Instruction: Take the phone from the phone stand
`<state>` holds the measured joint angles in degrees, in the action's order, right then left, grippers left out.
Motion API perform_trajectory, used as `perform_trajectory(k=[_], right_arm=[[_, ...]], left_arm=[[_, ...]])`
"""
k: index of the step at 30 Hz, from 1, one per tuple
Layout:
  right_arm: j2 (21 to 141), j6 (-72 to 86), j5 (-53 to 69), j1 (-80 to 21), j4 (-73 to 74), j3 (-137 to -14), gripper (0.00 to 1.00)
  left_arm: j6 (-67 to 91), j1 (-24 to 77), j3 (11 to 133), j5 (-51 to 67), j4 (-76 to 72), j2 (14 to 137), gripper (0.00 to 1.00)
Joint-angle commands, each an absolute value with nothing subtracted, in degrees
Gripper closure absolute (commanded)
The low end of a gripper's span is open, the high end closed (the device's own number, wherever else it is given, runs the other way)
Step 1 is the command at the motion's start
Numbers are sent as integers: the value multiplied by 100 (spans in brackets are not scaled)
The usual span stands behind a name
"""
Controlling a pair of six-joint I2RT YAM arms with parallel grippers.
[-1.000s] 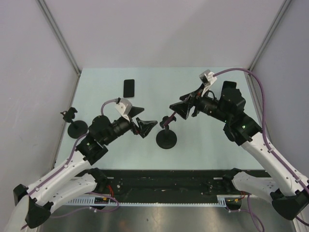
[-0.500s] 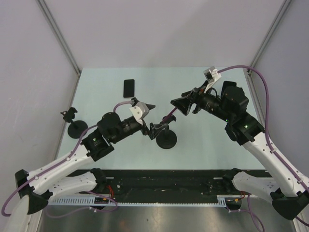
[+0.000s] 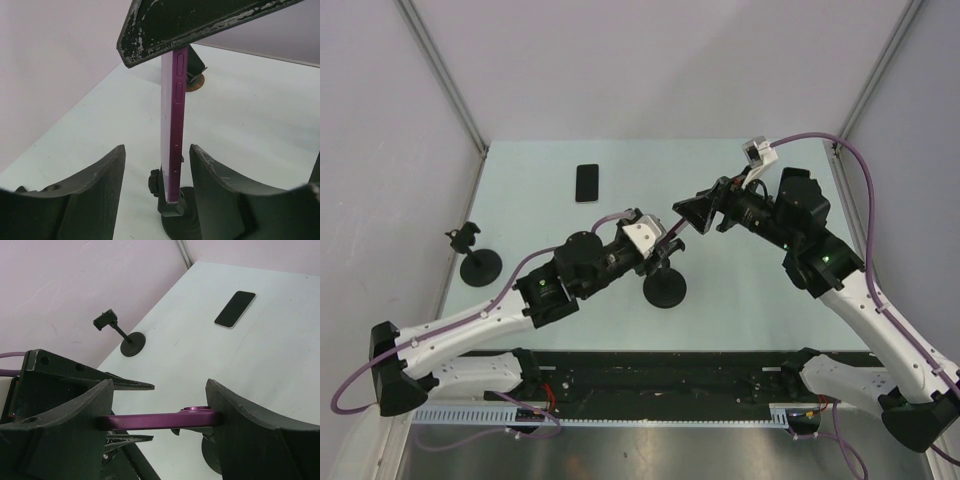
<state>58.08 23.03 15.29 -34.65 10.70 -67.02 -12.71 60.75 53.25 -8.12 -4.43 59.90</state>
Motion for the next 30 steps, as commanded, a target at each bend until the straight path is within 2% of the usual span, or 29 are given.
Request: perform_trajectory(k=[1, 2, 4, 5, 7, 8, 10, 12, 15, 16, 18, 19, 22, 25, 30], right_arm=[[5801, 2496, 1441, -3463, 615, -7058, 100], [5801, 2513, 1441, -3463, 615, -7058, 100], [5810, 2540, 1441, -3463, 615, -7058, 100], [5810, 2540, 1441, -3463, 607, -7058, 100], [5810, 2549, 1433, -3463, 615, -7049, 100], [5818, 2549, 1433, -3463, 615, -7058, 100], [5818, 2566, 1406, -3463, 624, -7049, 100], [5810, 2575, 1389, -3463, 659, -7049, 99], [5783, 2540, 1345, -3445, 694, -7058, 72], [5783, 2540, 1345, -3463, 703, -7058, 54], [5748, 2514, 1310, -3445, 764, -7058, 40], [5731, 2514, 1249, -3445, 791, -7049, 28], [5661, 2444, 1143, -3437, 887, -7058, 10], [5555, 2303, 1125, -3437, 975, -7058, 1], [5370, 2066, 897, -3428, 1265, -7014, 0]], left_arm=[[-1688, 6152, 5634, -1213, -527, 6038, 45], [-1679, 6152, 5634, -1248, -527, 6073, 53], [-1661, 6187, 5634, -1266, -527, 6091, 60], [-1644, 6196, 5634, -1283, -527, 6108, 69], [-1582, 6205, 5625, -1292, -527, 6117, 78], [-1556, 6214, 5625, -1292, -536, 6126, 88], [-1451, 6214, 5616, -1309, -536, 6108, 98], [-1345, 6214, 5590, -1388, -580, 6065, 99], [-1170, 6205, 5572, -1668, -606, 6038, 100], [-1134, 6205, 5564, -1731, -615, 6029, 99], [-1046, 6196, 5555, -1828, -633, 5994, 99], [-1020, 6188, 5546, -1889, -650, 5959, 99], [-879, 6100, 5528, -1995, -659, 5915, 100], [-607, 5863, 5476, -1934, -650, 5828, 99], [245, 4985, 5309, -1363, -650, 5678, 99]])
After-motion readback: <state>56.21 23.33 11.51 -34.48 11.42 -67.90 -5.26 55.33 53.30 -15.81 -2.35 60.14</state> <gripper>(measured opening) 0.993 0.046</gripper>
